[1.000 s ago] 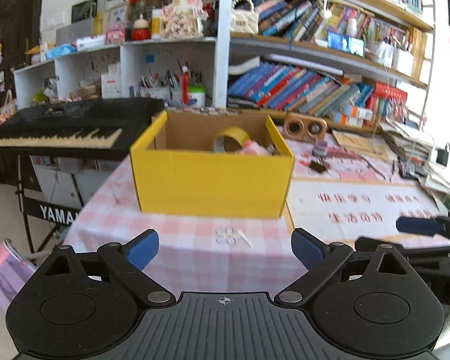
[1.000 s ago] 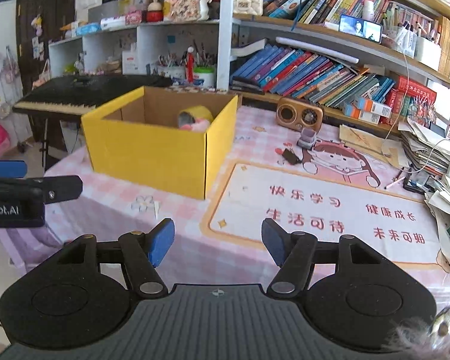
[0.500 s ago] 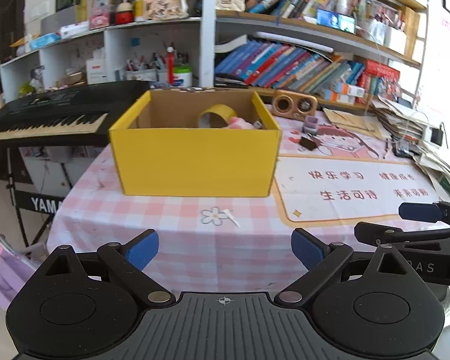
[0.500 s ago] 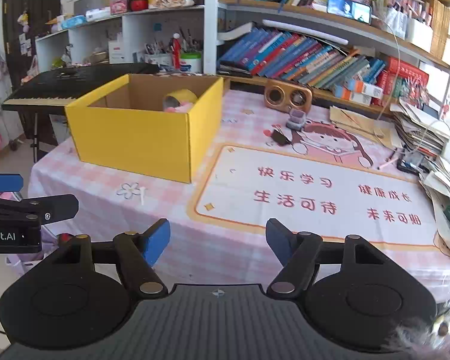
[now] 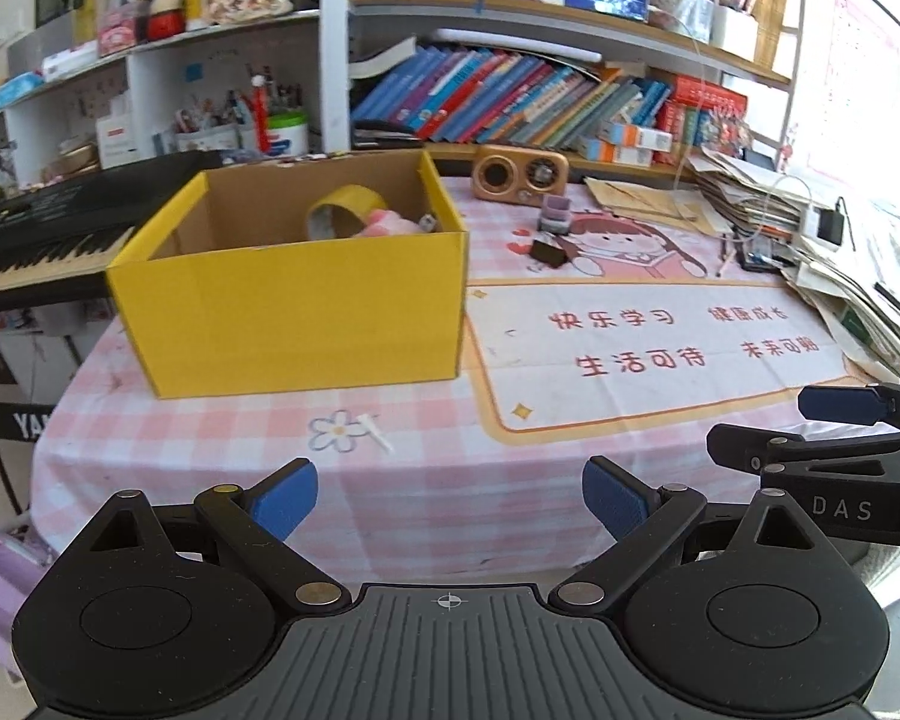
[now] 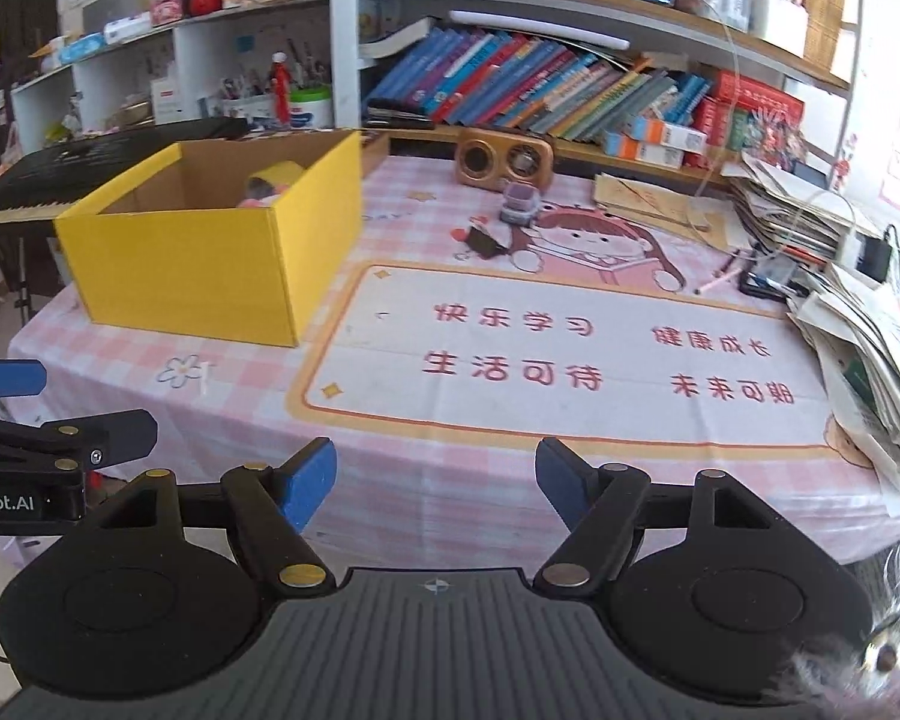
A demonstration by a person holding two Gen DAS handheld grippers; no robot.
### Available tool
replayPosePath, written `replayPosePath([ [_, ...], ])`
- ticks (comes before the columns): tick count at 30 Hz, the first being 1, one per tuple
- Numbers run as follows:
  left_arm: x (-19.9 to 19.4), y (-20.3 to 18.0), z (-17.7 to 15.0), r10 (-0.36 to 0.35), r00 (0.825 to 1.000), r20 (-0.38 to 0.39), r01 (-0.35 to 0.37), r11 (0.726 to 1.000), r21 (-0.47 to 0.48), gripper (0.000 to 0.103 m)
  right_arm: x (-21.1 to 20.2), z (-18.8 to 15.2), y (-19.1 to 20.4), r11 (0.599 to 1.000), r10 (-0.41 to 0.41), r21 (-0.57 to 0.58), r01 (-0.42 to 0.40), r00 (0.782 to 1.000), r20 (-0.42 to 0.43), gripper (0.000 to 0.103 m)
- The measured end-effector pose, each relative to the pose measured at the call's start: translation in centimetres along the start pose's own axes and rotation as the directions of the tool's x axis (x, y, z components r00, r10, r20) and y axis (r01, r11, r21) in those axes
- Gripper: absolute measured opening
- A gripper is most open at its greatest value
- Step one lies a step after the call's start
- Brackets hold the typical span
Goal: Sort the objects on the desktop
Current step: 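Withdraw both open tools from the yellow box back over the desk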
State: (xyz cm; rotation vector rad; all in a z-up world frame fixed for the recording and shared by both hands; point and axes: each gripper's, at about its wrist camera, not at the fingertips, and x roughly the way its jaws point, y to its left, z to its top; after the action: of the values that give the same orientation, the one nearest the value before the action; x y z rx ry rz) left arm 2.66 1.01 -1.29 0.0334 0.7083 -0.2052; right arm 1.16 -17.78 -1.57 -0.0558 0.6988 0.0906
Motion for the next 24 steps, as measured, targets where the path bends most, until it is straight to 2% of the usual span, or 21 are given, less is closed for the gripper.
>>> replayPosePath([
  [15, 2.6, -2.7, 1.6, -0.078, 0.997, -0.016, 0.079, 0.996, 0.046, 0.097, 0.9, 0.5, -3.3, 0.996, -0.071, 0.054, 0.072, 0.997, -0.019, 0.072],
  [24, 4.5, -4.8, 2.8, -0.105, 0.994, -0.026, 0.107, 0.992, 0.068, 0.097, 2.0, 1.0, -5.6, 0.993, -0.087, 0.075, 0.089, 0.996, -0.032, 0.072],
])
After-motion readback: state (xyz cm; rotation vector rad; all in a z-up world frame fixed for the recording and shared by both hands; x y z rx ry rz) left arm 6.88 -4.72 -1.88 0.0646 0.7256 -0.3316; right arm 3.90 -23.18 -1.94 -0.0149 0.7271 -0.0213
